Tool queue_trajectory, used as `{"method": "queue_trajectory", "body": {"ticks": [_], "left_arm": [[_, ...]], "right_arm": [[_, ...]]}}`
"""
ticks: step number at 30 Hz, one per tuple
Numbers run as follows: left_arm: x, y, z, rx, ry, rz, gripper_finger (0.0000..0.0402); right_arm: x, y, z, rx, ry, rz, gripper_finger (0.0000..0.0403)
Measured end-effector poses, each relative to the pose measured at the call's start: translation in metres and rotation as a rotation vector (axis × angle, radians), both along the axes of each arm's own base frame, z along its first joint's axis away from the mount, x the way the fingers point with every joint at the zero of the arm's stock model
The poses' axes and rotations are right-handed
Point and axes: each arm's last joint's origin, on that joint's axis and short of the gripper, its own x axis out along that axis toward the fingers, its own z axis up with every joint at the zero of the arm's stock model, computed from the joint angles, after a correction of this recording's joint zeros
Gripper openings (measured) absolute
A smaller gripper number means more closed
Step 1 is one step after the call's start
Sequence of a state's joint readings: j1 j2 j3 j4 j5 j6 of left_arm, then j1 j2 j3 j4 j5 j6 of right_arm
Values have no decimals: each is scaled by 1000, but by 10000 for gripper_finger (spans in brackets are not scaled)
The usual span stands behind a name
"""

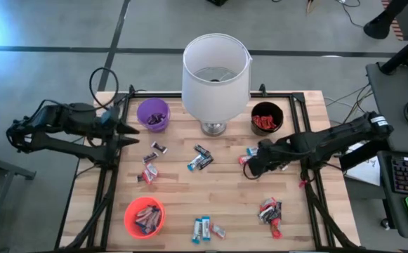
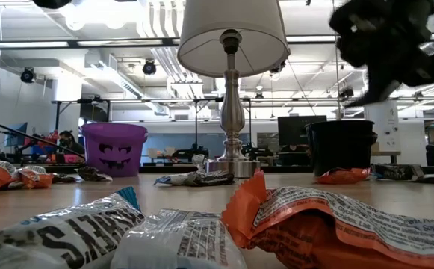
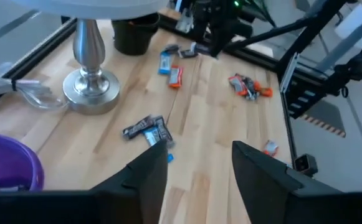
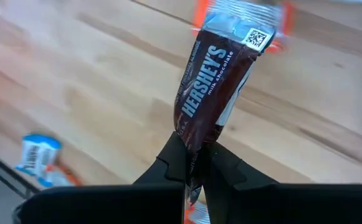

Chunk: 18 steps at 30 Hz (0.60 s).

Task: Organize candy in baskets
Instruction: Put the brown chocolate bar into the purple bucket

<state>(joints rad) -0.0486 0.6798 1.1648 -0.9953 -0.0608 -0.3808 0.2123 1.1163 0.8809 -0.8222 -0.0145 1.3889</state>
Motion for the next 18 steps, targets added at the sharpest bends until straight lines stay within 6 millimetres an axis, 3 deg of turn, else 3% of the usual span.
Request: {"method": "queue_trajectory", "body": {"ticks": [7, 18], "left_arm": [[6, 0, 2, -17, -25, 9, 202], [27, -3, 8, -158, -104, -7, 206]], "right_arm": [[50, 22, 28, -144, -101, 103, 13], [136, 42, 59, -366, -193, 316, 13]]}}
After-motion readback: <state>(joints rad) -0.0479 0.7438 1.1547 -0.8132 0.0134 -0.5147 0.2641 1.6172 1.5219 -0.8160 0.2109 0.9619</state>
